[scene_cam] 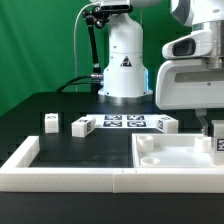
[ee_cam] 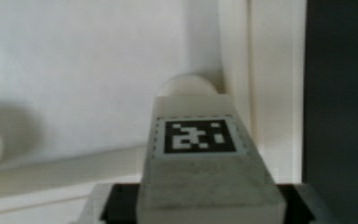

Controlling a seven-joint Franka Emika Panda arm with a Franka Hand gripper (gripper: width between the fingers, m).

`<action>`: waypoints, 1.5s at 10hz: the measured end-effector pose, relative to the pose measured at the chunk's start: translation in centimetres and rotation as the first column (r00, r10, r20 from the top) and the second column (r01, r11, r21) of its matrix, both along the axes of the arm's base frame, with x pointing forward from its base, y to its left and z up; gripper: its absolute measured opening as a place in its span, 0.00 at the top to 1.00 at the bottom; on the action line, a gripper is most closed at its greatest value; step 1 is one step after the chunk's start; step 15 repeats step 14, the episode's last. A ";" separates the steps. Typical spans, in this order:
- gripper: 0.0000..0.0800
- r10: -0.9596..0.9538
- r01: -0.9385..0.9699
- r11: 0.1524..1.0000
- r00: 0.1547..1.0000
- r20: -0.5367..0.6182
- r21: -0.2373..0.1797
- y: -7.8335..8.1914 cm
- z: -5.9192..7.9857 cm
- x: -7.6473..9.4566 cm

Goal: Assemble one leg

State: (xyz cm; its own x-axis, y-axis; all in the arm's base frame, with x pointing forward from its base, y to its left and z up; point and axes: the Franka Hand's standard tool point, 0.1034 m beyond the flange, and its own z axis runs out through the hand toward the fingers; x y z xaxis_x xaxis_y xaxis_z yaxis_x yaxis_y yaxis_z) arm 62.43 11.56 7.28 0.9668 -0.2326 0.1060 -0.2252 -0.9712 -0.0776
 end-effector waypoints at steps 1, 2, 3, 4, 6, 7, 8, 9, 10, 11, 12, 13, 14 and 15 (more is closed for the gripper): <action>0.64 -0.052 0.052 0.999 0.999 0.001 0.005 0.0 0.0 0.0; 0.64 -0.162 0.162 0.987 0.987 -0.005 0.015 0.0 0.0 0.0; 0.63 -0.239 0.239 0.971 0.971 -0.011 0.015 -0.4 -0.1 -0.1; 0.63 -0.293 0.293 0.956 0.956 -0.013 0.012 -0.9 -0.1 -0.2; 0.63 -0.379 0.379 0.925 0.925 -0.015 0.012 -1.3 -0.1 -0.2; 0.62 -0.412 0.413 0.911 0.911 -0.015 0.010 -1.6 -0.1 -0.3; 0.62 -0.467 0.467 0.884 0.884 -0.019 0.002 -2.1 -0.1 -0.3; 0.62 -0.480 0.480 0.877 0.877 -0.019 -0.005 -2.4 -0.1 -0.4; 0.62 -0.469 0.469 0.883 0.883 -0.018 -0.007 -2.5 -0.1 -0.4; 0.50 -0.469 0.469 0.883 0.883 -0.018 -0.007 -2.4 -0.2 -0.4; 0.33 -0.469 0.469 0.883 0.883 -0.019 -0.007 -2.4 -0.2 -0.4; 0.33 -0.469 0.469 0.883 0.883 -0.019 -0.008 -2.4 -0.2 -0.4; 0.22 -0.469 0.469 0.883 0.883 -0.019 -0.008 -2.4 -0.2 -0.4; 0.22 -0.469 0.469 0.883 0.883 -0.019 -0.008 -2.4 -0.2 -0.4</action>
Offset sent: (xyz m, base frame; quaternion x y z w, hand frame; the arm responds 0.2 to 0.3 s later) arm -0.0026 0.0008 -0.0017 0.0031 0.0061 0.2692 0.9631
